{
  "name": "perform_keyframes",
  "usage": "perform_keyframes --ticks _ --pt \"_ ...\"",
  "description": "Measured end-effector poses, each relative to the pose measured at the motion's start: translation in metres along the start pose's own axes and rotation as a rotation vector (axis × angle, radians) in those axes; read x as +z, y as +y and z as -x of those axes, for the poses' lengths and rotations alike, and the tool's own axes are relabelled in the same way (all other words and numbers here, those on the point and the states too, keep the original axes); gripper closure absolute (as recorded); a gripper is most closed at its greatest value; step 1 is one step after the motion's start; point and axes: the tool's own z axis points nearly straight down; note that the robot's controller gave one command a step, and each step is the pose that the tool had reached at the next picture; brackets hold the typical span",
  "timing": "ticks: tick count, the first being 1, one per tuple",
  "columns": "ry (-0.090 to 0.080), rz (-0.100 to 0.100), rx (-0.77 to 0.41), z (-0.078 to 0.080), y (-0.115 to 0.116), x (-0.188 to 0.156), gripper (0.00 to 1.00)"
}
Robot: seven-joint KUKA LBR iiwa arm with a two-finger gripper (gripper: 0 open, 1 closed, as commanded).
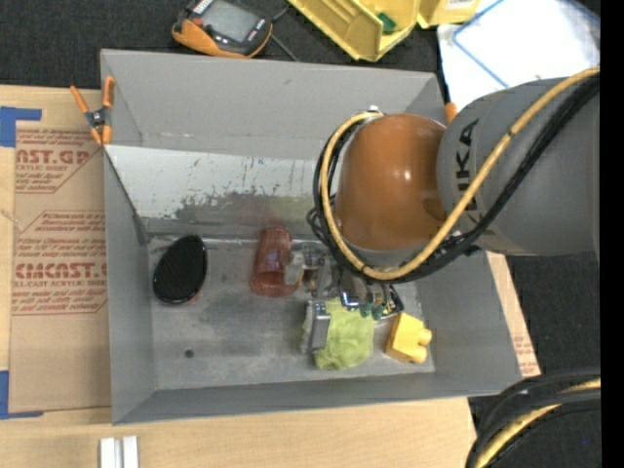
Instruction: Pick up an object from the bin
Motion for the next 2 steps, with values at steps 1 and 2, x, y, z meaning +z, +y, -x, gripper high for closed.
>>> perform_keyframes --ticks 1,2 --pt "-0.008 0.001 0.002 0.002 -0.001 -0.004 0.00" --pt "-0.005 -0.001 -0.421 -0.002 -0.081 0.109 0.00"
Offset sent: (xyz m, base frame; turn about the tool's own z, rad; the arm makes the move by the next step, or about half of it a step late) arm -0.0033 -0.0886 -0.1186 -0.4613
